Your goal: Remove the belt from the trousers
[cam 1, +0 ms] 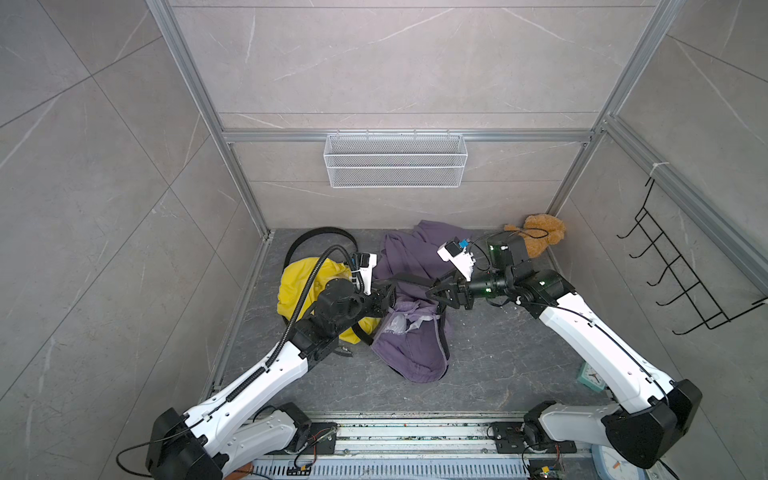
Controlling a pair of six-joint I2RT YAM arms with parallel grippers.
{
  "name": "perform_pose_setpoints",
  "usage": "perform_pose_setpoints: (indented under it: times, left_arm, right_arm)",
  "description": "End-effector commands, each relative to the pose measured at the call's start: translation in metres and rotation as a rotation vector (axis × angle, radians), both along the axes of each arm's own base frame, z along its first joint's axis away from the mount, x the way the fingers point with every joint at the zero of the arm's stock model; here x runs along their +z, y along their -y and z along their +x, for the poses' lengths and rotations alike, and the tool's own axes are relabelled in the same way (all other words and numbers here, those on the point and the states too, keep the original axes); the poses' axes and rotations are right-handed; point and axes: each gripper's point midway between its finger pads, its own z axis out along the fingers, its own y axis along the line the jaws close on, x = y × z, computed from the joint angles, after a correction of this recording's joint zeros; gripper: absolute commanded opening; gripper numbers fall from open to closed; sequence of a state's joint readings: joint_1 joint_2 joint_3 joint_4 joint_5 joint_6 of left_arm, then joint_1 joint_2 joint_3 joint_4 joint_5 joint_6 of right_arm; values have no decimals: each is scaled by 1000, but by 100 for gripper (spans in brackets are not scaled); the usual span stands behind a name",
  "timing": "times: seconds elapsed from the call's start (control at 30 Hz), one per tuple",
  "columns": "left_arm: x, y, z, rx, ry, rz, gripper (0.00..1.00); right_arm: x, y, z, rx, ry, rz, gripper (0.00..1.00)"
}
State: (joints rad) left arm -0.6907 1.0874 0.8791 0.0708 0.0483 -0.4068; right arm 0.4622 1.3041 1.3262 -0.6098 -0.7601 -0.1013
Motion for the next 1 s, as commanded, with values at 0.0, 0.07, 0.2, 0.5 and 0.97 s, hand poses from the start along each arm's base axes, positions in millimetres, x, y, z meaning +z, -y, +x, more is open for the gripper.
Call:
perform_pose_setpoints:
  times: [0.0,0.07,0.2,0.5,0.97]
  left_arm:
    - [9,-33,36,230,101,177,21]
    - [13,-12,30,159,139,217,42]
    - [16,17,20,38,207,295,58]
    - [21,52,0,-104,346,466,65]
    - [25,69,6,-95,461,606,0]
  right_arm:
    - [-3,18,-9,-16,-81,-40,0]
    - [-2,15,-12,11,-87,-40,0]
    - [-2,13,-16,42,-100,-48,0]
    - [-4,9,-16,72,-123,-50,0]
    - [-13,8,-16,69,-140,-84,0]
